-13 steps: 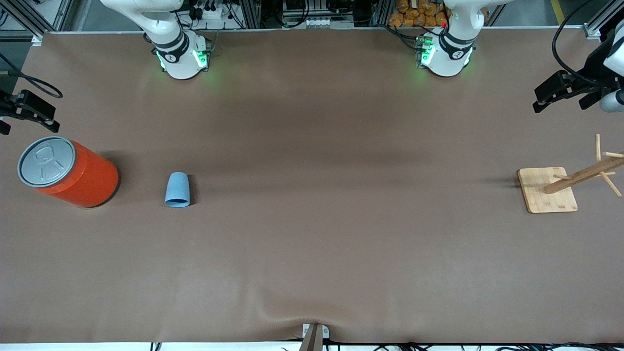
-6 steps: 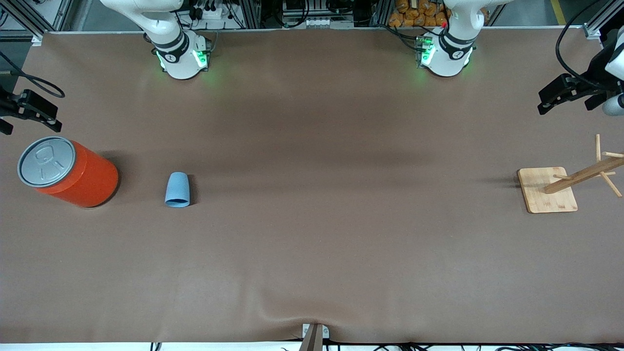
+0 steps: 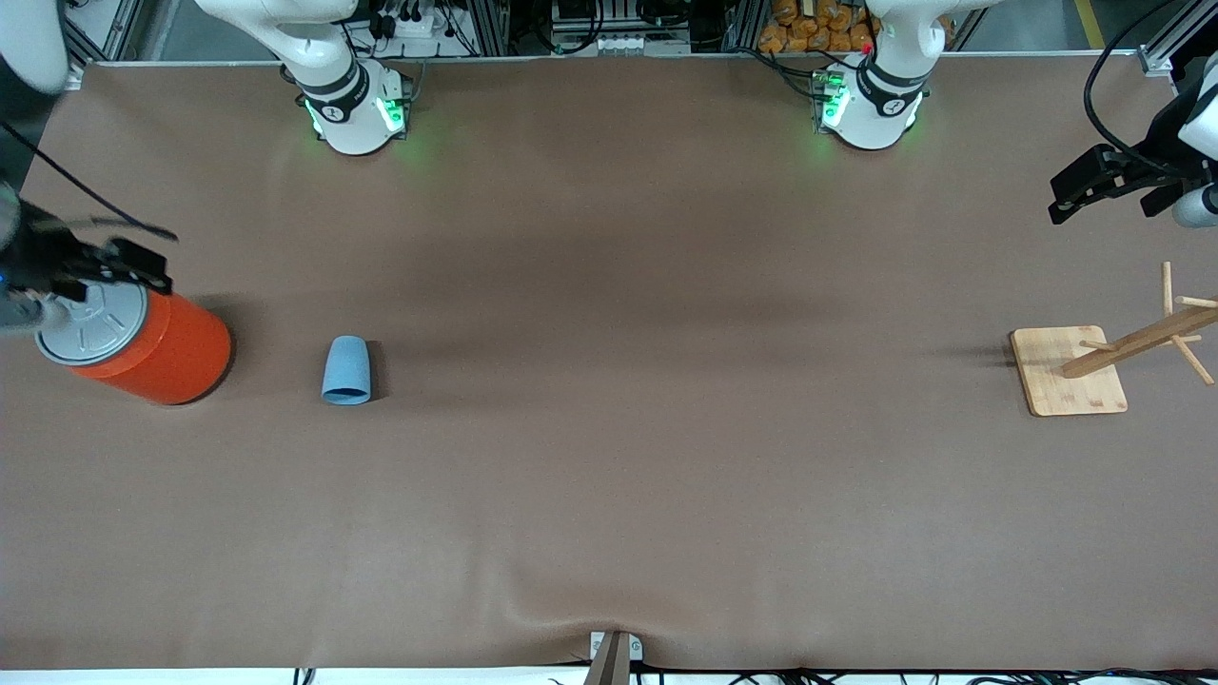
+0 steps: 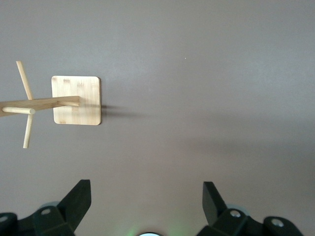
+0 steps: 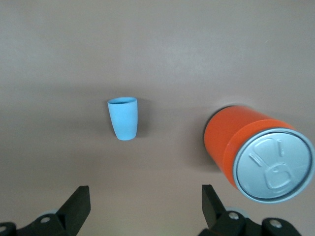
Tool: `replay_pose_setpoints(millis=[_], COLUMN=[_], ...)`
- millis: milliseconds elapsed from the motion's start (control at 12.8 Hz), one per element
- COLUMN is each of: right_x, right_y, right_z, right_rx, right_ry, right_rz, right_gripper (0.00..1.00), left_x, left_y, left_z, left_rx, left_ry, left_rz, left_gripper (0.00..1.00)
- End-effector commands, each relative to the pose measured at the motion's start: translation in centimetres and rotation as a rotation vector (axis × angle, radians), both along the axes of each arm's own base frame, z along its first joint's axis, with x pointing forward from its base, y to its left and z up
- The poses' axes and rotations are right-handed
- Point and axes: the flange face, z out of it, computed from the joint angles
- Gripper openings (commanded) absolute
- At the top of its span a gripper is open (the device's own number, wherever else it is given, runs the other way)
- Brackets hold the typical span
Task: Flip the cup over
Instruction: 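Reach the right gripper down to the light-blue cup beside the orange can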
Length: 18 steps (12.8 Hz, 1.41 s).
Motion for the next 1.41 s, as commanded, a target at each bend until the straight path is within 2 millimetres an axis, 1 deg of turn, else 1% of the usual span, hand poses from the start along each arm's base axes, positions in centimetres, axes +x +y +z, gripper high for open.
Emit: replay_pose_setpoints(millis=[0,78,156,234,312,391,469,547,703,781,859,938,1016,1094,1250,1328], right_x=[-0.4,-0.6,-0.5,-0.9,-1.2,-1.0,-1.3,-1.7,-2.3,-2.6,-2.9,-3.0,-3.4,-3.9,-4.7,-4.7], right_y=[0.3,1.0,1.9,2.3,2.4,3.0,3.6,3.8,4.2,4.5,4.8,5.4,6.1,6.2,6.3,6.4], right_z=[-2.1,-4.7,-7.6,-10.4,-12.7,-15.1,-17.2,-19.3,-22.5,-24.3,-26.5,-28.3,-29.5,-30.3,-31.8,-32.7], right_rx=[-0.007,-0.019,-0.011,0.011,0.018,0.023,0.027,0.035,0.037,0.038,0.039,0.039,0.039,0.038,0.04,0.041], right_ry=[0.089,0.13,0.136,0.147,0.17,0.161,0.162,0.138,0.089,0.064,0.063,0.069,0.074,0.075,0.051,0.039], right_rz=[-0.043,-0.109,-0.145,-0.159,-0.134,-0.104,-0.072,-0.042,-0.029,-0.026,-0.015,0.004,0.017,0.02,0.019,0.022], right_gripper=[1.0,1.0,1.0,1.0,1.0,1.0,1.0,1.0,1.0,1.0,1.0,1.0,1.0,1.0,1.0,1.0], left_x=[0.0,-0.2,-0.2,-0.2,0.1,0.2,0.4,0.4,0.6,0.8,1.0,1.2,1.6,1.8,1.7,1.8], left_y=[0.3,0.4,0.4,0.5,0.6,0.6,0.6,0.5,0.5,0.5,0.4,0.1,0.1,0.1,0.3,0.2], left_z=[0.2,0.4,0.4,0.4,0.2,0.1,0.0,-0.3,-0.6,-0.5,0.1,0.0,-0.7,-1.0,-1.0,-1.0], left_rx=[0.021,0.022,0.022,0.022,0.019,0.018,0.018,0.016,0.016,0.013,0.001,-0.002,-0.001,0.001,0.005,0.005], left_ry=[0.01,0.005,0.005,0.005,0.004,-0.001,-0.004,0.001,-0.007,-0.022,-0.052,-0.057,-0.048,-0.043,-0.044,-0.043], left_rz=[-0.015,-0.012,-0.012,-0.009,-0.008,-0.01,-0.01,-0.01,-0.011,-0.012,-0.012,-0.006,-0.005,-0.006,-0.004,-0.006], left_gripper=[1.0,1.0,1.0,1.0,1.0,1.0,1.0,1.0,1.0,1.0,1.0,1.0,1.0,1.0,1.0,1.0])
